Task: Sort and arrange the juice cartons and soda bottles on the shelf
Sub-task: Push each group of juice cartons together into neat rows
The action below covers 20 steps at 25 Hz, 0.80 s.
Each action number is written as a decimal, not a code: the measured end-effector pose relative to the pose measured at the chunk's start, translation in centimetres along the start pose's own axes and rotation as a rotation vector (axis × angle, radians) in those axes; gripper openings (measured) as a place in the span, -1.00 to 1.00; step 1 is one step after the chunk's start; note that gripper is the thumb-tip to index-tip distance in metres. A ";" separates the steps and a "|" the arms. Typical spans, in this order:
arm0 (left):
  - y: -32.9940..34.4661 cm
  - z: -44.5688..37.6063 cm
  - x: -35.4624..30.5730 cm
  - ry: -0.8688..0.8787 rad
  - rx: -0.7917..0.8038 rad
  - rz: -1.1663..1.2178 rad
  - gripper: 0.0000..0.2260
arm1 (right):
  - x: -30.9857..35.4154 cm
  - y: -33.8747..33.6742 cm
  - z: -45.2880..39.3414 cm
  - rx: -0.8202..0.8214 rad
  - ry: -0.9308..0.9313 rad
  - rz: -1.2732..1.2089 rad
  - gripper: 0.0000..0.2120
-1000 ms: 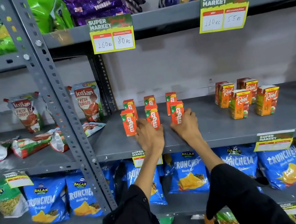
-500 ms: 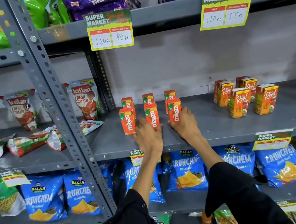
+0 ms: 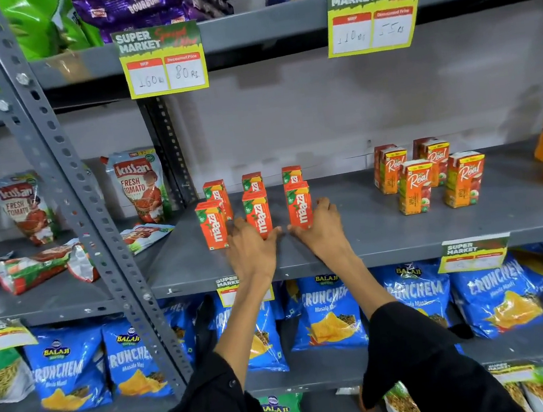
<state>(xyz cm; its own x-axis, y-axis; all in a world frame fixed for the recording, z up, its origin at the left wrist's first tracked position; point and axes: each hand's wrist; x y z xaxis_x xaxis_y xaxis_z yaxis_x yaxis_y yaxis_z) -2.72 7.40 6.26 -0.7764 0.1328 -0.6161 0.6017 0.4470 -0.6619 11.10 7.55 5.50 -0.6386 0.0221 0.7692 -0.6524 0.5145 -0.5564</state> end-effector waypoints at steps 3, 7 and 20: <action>-0.4 2.2 -1.9 0.027 0.023 -0.070 -0.17 | -2.1 -3.1 1.6 -0.044 -0.122 -0.095 -0.23; 1.9 7.7 -6.9 0.045 0.001 -0.147 -0.14 | -6.4 -9.7 1.4 -0.112 -0.252 -0.068 -0.55; 13.8 12.7 -24.7 -0.012 0.021 0.323 -0.52 | -18.7 -23.3 -4.9 -0.238 -0.029 0.051 -0.33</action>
<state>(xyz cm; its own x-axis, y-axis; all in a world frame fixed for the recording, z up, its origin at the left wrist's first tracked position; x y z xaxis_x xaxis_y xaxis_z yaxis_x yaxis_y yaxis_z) 27.12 -0.91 6.92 -0.5423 0.2543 -0.8008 0.8206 0.3649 -0.4399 40.21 -0.65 5.59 -0.6818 0.0302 0.7309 -0.5068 0.7009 -0.5018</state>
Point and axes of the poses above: each hand's wrist, its own z-axis away from the middle knuckle, its own y-axis out of the palm, x = y × z, and after that the axes turned 2 degrees about -x, right-handed
